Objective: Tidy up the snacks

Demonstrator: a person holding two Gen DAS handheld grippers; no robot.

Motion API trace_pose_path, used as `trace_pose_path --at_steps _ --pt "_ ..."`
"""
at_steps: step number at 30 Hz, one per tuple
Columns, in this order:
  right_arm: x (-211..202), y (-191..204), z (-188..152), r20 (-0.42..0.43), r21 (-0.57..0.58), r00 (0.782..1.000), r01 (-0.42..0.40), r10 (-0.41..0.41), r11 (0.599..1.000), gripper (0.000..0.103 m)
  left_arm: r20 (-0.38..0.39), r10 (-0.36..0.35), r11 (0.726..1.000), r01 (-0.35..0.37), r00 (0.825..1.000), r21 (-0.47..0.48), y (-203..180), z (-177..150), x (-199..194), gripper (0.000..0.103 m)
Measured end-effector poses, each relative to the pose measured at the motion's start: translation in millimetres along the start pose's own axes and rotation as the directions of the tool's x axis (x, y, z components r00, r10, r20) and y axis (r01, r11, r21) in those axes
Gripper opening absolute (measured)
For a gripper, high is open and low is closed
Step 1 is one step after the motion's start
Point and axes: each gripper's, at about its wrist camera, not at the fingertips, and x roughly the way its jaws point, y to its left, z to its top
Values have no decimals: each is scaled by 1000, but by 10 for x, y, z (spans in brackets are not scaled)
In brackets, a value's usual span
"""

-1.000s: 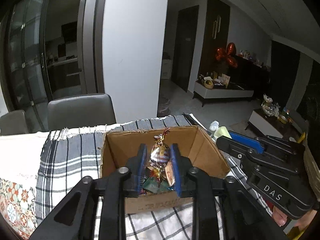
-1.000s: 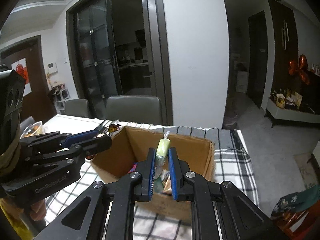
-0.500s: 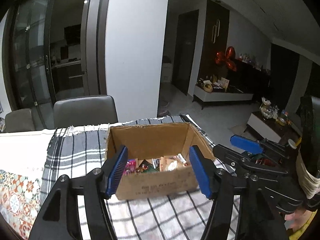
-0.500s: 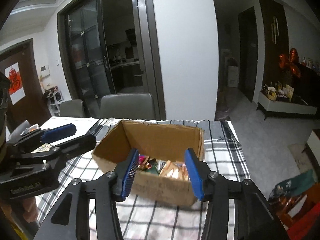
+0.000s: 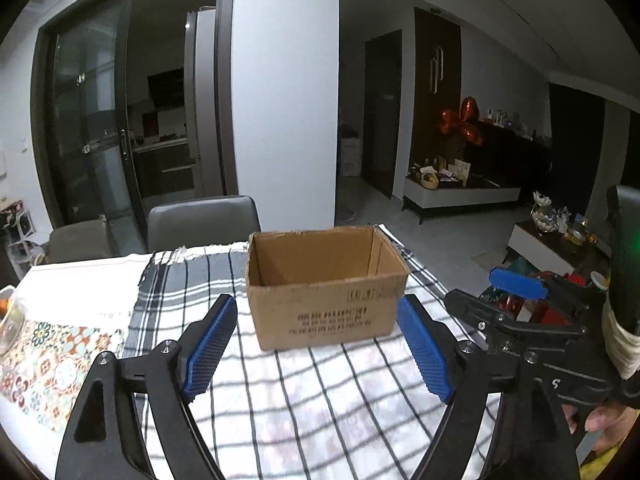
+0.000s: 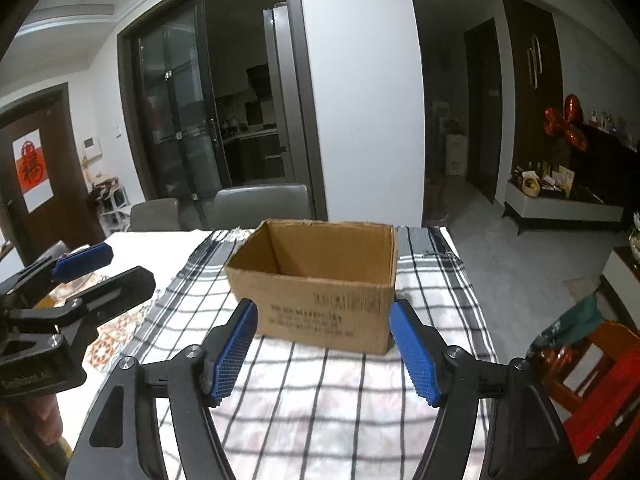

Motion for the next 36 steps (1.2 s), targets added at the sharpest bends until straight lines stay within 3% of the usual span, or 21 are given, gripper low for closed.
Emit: trace_pose_path --at_steps 12,19,26,36 --pt "-487 92 -365 -15 1 999 36 -36 999 72 -5 103 993 -103 995 -61 -76 -442 -505 103" --pt "-710 142 -546 -14 5 998 53 -53 999 72 0 185 981 -184 983 -66 -149 -602 -733 103" --pt "-929 132 -689 -15 9 997 72 -71 997 72 -8 193 976 -193 981 -98 -250 -808 -930 103" --pt "-1163 85 -871 -14 13 997 79 -79 997 72 19 243 969 -241 970 -56 -424 -962 -1101 103"
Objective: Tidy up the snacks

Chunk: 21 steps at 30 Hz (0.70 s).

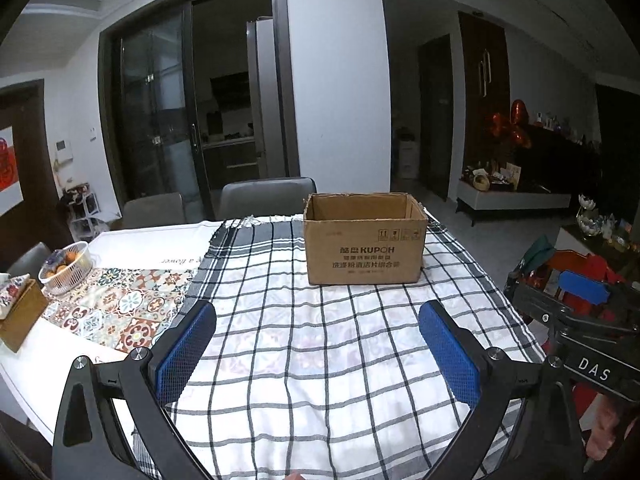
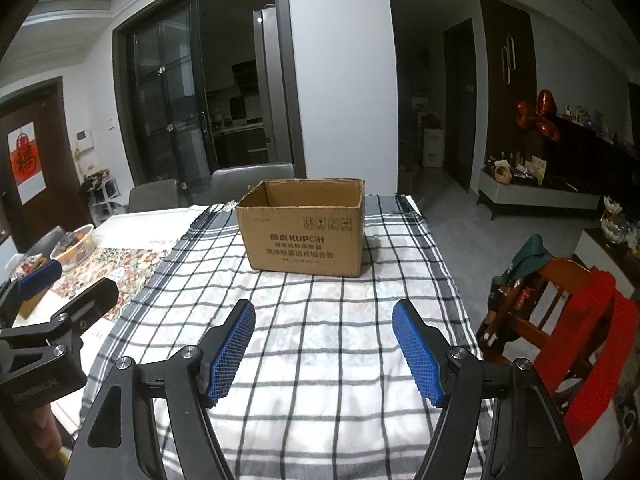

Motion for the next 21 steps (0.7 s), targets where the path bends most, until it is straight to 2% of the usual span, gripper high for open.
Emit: trace_pose_path --at_steps 21 --pt "-72 10 -21 8 -2 1000 -18 18 1000 72 7 -12 1000 12 1000 -11 28 6 -81 103"
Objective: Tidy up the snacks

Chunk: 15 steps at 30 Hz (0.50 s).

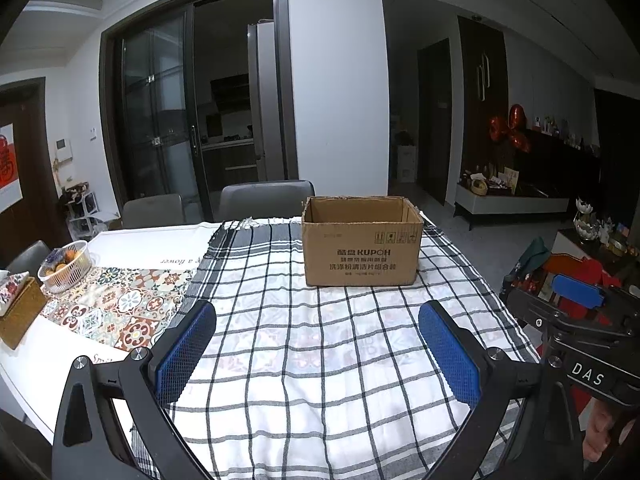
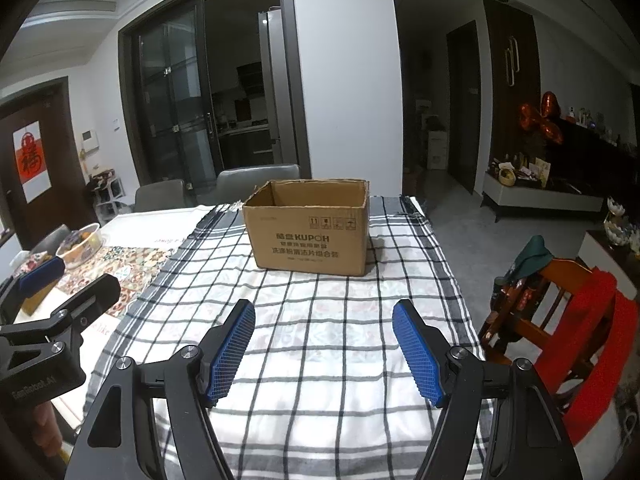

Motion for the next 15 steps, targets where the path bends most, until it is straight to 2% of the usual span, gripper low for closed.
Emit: trace_pose_path --at_steps 15 --pt "7 4 -2 -3 -1 1000 -3 3 1000 72 -11 0 1000 0 1000 -1 -24 -2 16 103"
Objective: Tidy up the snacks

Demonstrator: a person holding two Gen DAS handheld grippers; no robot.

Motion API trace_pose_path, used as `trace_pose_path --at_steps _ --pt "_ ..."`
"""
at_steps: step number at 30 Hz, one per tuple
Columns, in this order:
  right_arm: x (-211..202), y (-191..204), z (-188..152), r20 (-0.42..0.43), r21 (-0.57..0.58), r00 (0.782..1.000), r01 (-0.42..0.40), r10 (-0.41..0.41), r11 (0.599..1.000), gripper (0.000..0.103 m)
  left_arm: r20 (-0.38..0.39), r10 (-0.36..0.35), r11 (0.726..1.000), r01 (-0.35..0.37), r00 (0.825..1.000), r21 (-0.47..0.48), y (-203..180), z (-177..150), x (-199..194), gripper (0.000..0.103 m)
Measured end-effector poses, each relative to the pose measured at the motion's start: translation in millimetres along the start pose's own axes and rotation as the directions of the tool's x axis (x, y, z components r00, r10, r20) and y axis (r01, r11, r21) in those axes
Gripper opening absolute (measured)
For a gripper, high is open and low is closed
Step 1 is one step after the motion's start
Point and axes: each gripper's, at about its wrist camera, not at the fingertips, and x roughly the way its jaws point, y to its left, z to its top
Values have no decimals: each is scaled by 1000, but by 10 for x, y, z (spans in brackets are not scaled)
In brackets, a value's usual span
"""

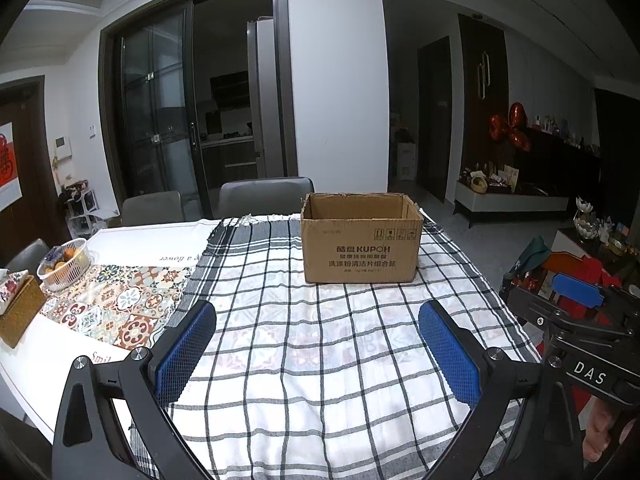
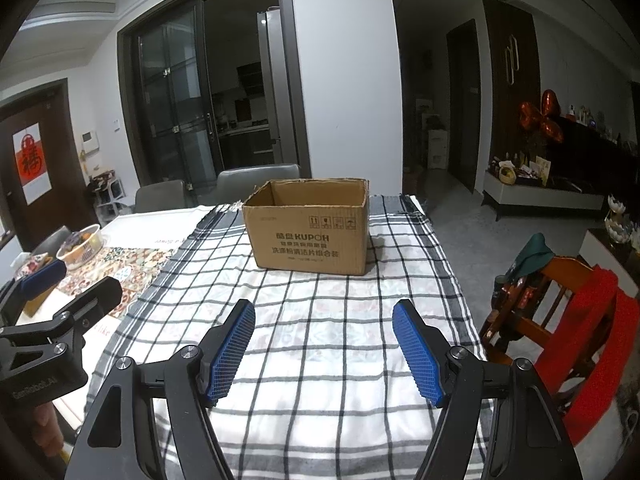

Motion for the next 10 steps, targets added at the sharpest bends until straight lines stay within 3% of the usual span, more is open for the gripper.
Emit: trace_pose_path --at_steps 10 --pt "52 8 -38 -18 9 1000 -7 7 1000 72 -12 -12 1000 12 1000 -9 18 -23 38 103"
